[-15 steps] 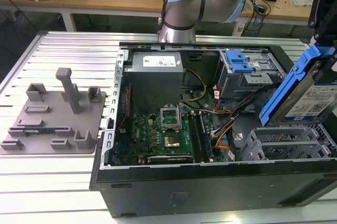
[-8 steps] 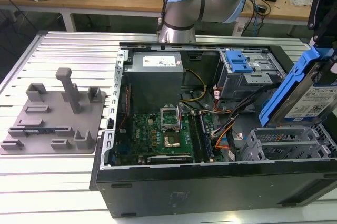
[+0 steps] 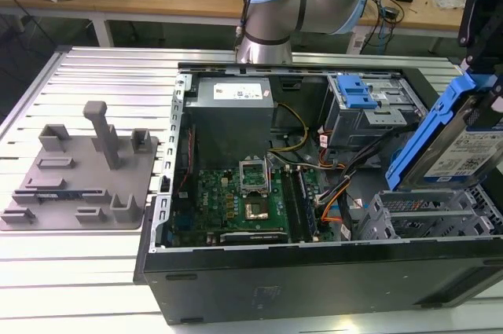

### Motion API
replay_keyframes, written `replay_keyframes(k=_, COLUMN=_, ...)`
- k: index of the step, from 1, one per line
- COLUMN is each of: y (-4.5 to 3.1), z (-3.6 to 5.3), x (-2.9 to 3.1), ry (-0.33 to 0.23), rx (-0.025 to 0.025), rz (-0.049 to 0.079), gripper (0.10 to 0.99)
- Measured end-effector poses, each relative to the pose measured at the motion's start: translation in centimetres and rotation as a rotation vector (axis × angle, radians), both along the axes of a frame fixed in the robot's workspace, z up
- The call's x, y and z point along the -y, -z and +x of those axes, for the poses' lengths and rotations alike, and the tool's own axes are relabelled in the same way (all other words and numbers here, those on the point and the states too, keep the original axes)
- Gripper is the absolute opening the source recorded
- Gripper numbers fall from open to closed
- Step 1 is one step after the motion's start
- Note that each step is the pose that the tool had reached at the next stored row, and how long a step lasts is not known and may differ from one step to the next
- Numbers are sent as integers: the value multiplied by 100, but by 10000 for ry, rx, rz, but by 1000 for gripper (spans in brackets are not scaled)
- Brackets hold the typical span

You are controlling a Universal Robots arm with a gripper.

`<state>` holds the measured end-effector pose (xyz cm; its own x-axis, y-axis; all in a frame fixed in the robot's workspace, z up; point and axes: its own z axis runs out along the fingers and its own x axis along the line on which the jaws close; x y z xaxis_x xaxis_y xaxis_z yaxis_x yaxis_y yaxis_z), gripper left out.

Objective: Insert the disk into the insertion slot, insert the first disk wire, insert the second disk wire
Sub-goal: 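Insert the disk into the insertion slot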

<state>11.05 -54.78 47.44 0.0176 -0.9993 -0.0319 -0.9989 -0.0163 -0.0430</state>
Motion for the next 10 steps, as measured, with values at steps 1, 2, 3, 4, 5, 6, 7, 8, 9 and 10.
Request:
replay_keyframes(k=1, y=2, z=0, x=3, ry=2, rx=0, rz=-3, gripper=369)
replay_keyframes(k=2, y=5, z=0, x=4, ry=2, rx=0, rz=-3, gripper=369)
replay_keyframes(k=3, y=10, z=0, x=9, ry=2, rx=0, rz=-1, gripper=369)
replay_keyframes(k=4, y=13, z=0, x=11, ry=3, rx=0, rz=0, gripper=369)
replay_keyframes(k=5, y=17, z=0, x=15, ry=4, rx=0, rz=1, gripper=369)
replay_keyframes(k=6, y=19, z=0, x=20, ry=4, rx=0, rz=0, gripper=369)
replay_keyframes(k=7, y=22, z=0, x=27, ry=4, rx=0, rz=-1, gripper=369)
replay_keyframes(k=8, y=25, z=0, x=32, ry=4, rx=0, rz=-1, gripper=369)
replay_keyframes(k=9, y=28, z=0, x=40, ry=4, rx=0, rz=-1, gripper=369)
replay_keyframes(k=10, y=32, z=0, x=45, ry=5, rx=-1, rz=-1, gripper=369)
